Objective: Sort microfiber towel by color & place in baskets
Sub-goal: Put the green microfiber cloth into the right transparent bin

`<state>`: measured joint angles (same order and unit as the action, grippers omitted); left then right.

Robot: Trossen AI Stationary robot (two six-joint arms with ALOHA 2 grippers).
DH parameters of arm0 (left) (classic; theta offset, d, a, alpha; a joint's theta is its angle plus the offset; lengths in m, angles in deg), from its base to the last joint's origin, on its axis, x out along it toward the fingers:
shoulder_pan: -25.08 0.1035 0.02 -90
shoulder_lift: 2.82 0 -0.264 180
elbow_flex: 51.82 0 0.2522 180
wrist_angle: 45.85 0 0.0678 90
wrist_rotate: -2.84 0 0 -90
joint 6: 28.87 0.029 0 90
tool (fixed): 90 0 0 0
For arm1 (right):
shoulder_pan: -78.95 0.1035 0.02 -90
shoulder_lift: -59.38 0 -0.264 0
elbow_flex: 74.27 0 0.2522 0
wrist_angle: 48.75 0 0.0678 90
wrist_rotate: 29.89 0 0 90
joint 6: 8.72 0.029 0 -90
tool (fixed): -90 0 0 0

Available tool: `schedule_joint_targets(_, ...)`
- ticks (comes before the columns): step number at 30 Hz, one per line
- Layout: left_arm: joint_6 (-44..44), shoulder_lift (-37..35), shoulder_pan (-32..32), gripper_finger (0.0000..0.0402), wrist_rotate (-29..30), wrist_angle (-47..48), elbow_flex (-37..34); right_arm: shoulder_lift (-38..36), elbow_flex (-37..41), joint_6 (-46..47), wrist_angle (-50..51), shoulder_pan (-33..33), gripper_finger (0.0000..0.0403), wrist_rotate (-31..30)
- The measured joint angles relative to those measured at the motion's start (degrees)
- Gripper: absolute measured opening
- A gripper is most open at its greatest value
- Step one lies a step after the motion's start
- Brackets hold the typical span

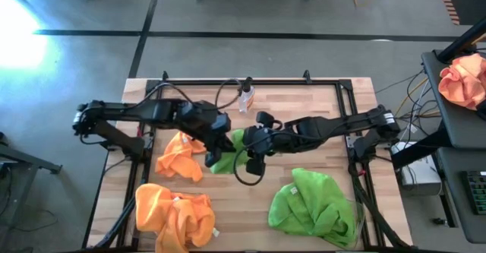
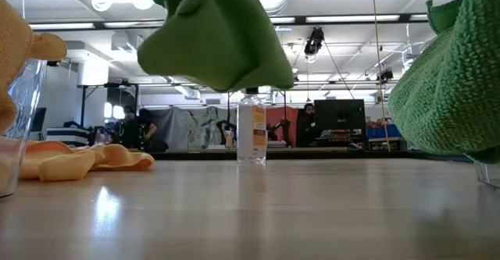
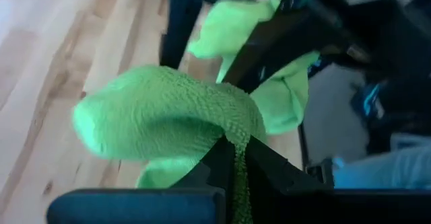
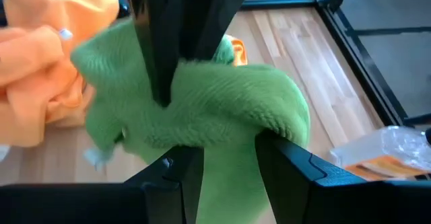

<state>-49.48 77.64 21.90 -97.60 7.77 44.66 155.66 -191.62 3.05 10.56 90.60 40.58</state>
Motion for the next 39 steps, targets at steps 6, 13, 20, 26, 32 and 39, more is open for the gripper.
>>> schedule_joint_targets(6, 5.49, 5.26, -0.55, 0.0009, -0.14, 7.08, 8.62, -1.30, 0.00, -2.19, -1.18, 0.07, 0.0128, 0.07)
schedule_joint_targets(13, 8.58, 6.53, -0.53, 0.0009, 0.77, 8.25, 12.31, -1.37, 0.00, -2.75, -1.15, 0.07, 0.0128, 0.44)
schedule_joint_targets(20, 8.82, 6.17, -0.50, 0.0009, 8.16, 13.00, 12.32, -1.39, -0.61, -2.80, -1.20, 0.06, 0.0128, 2.84)
schedule_joint_targets(26, 8.70, 6.17, -0.52, 0.0009, 10.98, 13.20, 12.32, -1.41, -3.32, -2.86, -1.40, 0.12, 0.0128, 6.60)
schedule_joint_targets(32, 8.29, 6.10, -0.67, 0.0009, 9.35, 10.72, 12.31, -1.41, -4.74, -4.19, -1.35, 0.07, 0.0138, 6.49)
schedule_joint_targets(39, 8.41, 5.95, -1.40, 0.0009, 5.38, 11.70, 14.93, -1.50, -4.72, -4.33, 1.05, 0.10, 0.0166, 6.51)
